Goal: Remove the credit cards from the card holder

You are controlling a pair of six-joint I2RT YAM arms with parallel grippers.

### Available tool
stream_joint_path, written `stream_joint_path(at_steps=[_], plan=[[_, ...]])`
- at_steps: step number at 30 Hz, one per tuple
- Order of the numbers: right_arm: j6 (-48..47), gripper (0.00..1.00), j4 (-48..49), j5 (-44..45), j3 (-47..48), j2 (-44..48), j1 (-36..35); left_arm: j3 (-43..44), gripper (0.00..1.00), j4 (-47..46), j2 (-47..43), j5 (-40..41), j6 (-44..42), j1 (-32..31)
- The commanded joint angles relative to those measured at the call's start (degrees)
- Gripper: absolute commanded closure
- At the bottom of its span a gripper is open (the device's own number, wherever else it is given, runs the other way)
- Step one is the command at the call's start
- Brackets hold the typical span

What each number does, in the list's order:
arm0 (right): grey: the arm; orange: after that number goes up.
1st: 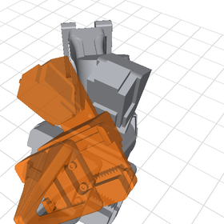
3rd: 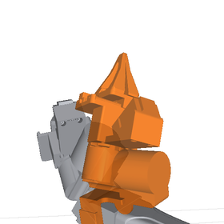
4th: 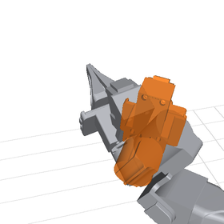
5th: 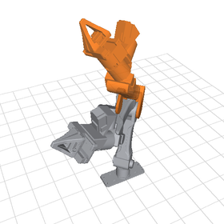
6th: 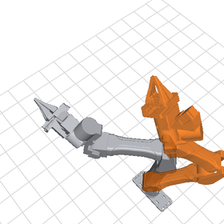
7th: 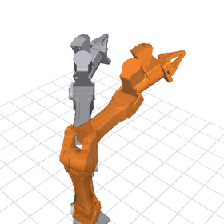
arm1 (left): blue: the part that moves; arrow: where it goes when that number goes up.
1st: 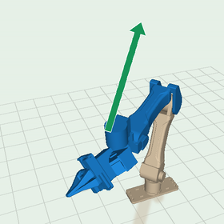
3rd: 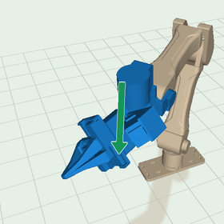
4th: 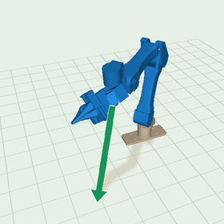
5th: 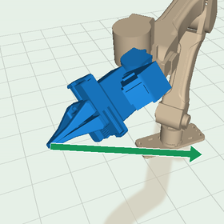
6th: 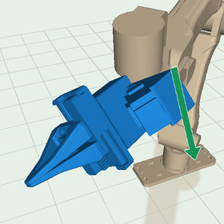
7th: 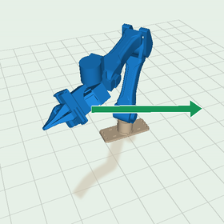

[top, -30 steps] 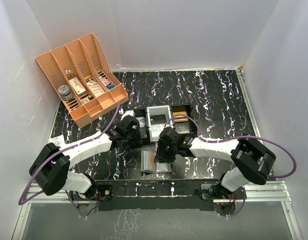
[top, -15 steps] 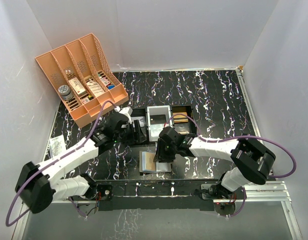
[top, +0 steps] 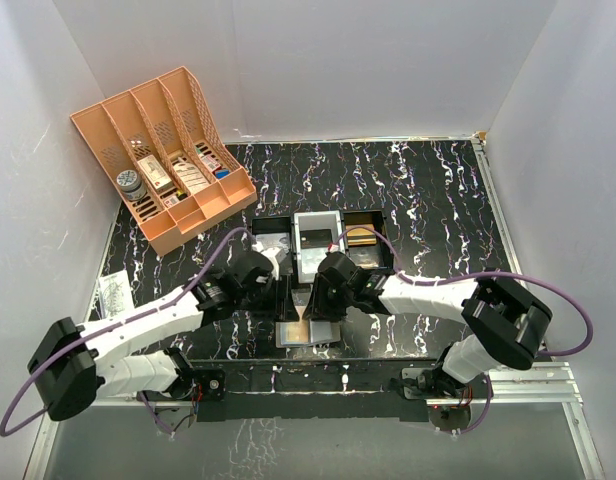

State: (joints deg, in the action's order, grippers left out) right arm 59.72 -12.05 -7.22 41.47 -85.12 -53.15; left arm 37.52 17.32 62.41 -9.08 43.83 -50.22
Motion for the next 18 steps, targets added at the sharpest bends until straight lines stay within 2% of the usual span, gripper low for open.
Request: stream_joint_path(at_steps=[1,8,13,18], plan=[[2.3,0.74,4.4,1.5,-0.8,1.9,0.0,1.2,0.61,1.4,4.0,0.9,0.6,-2.1],[3.2,0.77,6.2,0.6,-2.8,1.6,0.0,-3.3,0.66,-1.6,6.3,2.3,2.3,-2.7],[5.3,0.78,7.6,0.6,-5.5,1.3,0.1,-3.3,0.70,1.7,9.9,3.8,2.4,-2.7],[6.5,0.78,11.3,0.0,-7.4,1.0,0.1,-3.7,0.76,1.0,11.2,3.4,1.9,-3.0]])
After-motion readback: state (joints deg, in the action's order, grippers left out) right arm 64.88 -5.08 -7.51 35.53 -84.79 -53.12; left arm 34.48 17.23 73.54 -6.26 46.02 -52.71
